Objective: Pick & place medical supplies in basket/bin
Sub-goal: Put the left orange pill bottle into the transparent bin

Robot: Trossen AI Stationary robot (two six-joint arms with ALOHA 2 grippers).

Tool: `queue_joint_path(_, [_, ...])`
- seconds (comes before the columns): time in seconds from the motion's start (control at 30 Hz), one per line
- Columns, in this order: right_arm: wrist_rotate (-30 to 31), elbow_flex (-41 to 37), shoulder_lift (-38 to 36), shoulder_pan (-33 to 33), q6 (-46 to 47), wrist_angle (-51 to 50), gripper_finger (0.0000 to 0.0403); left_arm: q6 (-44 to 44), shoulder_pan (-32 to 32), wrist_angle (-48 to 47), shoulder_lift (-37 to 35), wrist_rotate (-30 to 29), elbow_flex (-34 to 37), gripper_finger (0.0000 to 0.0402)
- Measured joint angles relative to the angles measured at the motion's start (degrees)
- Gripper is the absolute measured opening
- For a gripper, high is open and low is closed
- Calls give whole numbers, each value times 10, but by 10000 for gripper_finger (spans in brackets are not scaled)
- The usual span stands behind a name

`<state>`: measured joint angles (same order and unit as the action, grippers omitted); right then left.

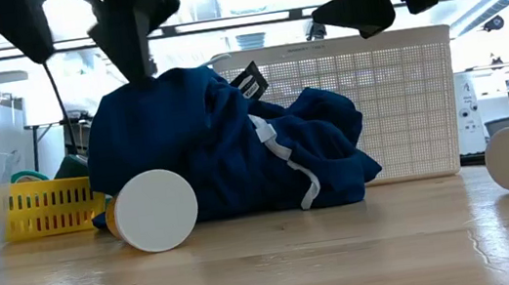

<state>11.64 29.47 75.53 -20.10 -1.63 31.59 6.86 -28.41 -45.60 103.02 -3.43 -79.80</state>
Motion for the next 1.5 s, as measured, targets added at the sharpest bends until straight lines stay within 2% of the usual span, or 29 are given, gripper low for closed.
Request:
queue_joint_path(0.27, [0,0,0,0,0,0,325,50,-11,23,0,-22,5,317])
queue_joint_path(1.0, [0,0,0,0,0,0,325,2,2,250,-1,-34,173,318])
queue_joint_path(1.5, [0,0,0,0,0,0,325,-11,45,290,0,-26,223,313])
